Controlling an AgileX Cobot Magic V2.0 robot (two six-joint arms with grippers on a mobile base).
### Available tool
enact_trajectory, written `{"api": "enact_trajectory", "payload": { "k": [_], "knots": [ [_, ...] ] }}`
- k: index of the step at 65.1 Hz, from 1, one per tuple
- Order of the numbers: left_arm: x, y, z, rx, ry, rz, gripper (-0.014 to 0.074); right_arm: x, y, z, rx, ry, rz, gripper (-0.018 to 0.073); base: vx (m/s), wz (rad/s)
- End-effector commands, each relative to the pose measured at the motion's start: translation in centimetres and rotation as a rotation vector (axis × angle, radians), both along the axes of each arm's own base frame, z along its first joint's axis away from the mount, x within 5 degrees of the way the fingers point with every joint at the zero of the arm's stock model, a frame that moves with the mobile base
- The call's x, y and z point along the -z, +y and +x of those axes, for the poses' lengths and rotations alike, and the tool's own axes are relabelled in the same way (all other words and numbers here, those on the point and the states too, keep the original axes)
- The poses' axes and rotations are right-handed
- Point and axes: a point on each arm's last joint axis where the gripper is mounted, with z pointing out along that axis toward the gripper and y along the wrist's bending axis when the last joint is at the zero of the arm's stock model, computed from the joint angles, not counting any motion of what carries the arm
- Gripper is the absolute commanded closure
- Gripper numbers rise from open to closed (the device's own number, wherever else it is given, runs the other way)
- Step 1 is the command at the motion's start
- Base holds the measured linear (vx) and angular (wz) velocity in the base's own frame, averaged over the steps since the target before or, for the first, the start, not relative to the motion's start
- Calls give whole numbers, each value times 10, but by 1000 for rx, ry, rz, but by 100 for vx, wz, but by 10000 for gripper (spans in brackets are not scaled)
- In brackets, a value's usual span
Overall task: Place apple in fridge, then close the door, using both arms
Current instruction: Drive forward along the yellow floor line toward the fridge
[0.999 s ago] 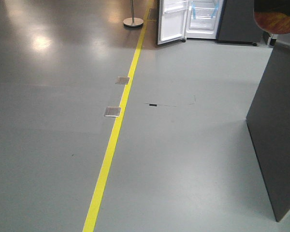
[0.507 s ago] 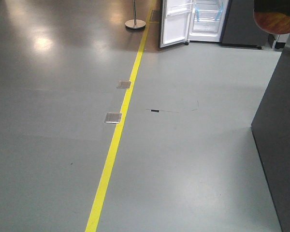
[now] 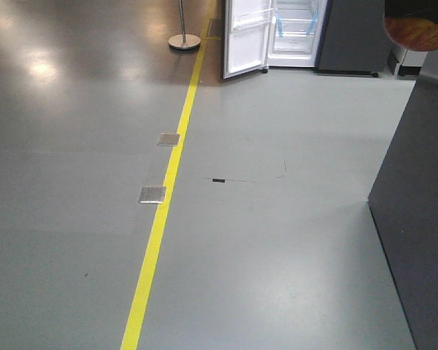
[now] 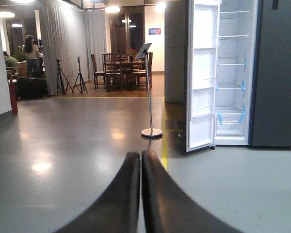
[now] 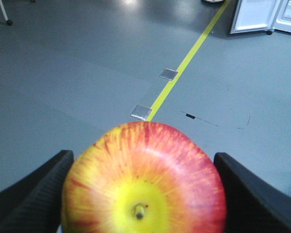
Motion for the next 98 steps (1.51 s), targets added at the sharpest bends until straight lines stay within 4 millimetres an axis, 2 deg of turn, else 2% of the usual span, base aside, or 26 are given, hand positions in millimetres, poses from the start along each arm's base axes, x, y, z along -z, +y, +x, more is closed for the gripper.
{"api": "enact_trajectory", "payload": {
  "k": [1,98],
  "knots": [
    [-14,0,-4,-2,-111,-10,603,-22,-1,-10,17,-126,29,298,22,-10],
    [-14,0,-4,-2,-111,-10,603,-22,-1,-10,17,-126,29,298,22,-2]
  ]
}}
